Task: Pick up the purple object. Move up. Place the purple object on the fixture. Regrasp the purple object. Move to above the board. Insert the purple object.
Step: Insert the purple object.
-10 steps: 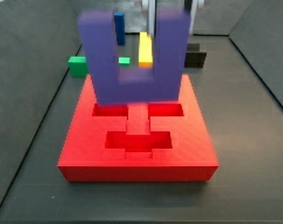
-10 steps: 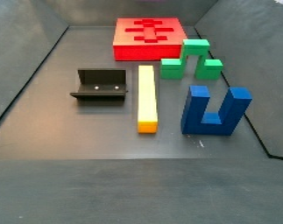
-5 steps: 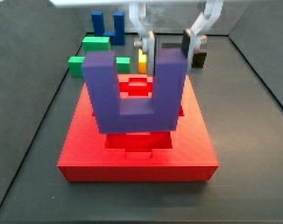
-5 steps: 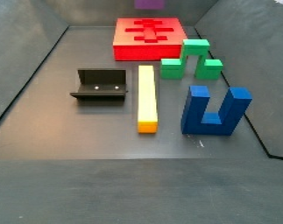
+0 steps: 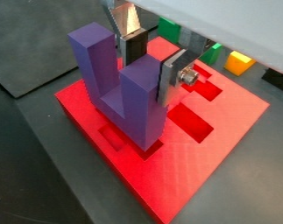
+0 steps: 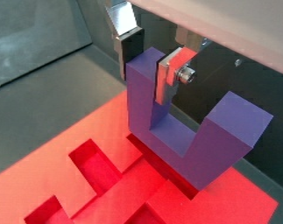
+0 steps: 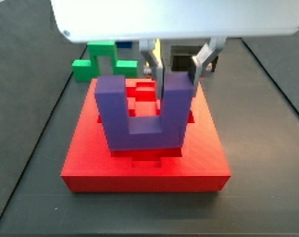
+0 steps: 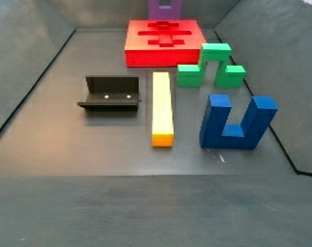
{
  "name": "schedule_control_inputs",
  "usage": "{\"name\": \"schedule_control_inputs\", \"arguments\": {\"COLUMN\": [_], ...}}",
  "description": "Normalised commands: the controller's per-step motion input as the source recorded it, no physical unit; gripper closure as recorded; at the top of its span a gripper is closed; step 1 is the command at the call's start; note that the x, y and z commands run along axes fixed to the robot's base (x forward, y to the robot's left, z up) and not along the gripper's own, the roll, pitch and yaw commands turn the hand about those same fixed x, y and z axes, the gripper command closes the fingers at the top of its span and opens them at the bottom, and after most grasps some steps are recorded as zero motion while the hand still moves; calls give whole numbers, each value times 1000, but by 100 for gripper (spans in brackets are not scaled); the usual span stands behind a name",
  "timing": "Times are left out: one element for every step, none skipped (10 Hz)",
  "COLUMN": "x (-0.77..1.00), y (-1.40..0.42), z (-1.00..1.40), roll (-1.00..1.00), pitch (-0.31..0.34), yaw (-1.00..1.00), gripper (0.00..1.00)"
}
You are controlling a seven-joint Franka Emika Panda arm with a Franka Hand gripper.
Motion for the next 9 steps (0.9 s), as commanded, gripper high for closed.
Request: {"name": "schedule_control_inputs", "arguments": {"x": [40,3,60,97,146,169,143,154,166], "y": [-17,-37,-51,-57,-54,-31,0,0,0], "z": [-214,-174,-143,-143,-140,-137,-146,-140,-129], "roll": [106,70,26,20,29,41,53,64,64], "pitch": [0,0,0,0,0,0,0,0,0], "yaw": [89,40,0,0,0,0,0,0,0], "gripper": [100,100,100,100,100,100,100,100,100]}}
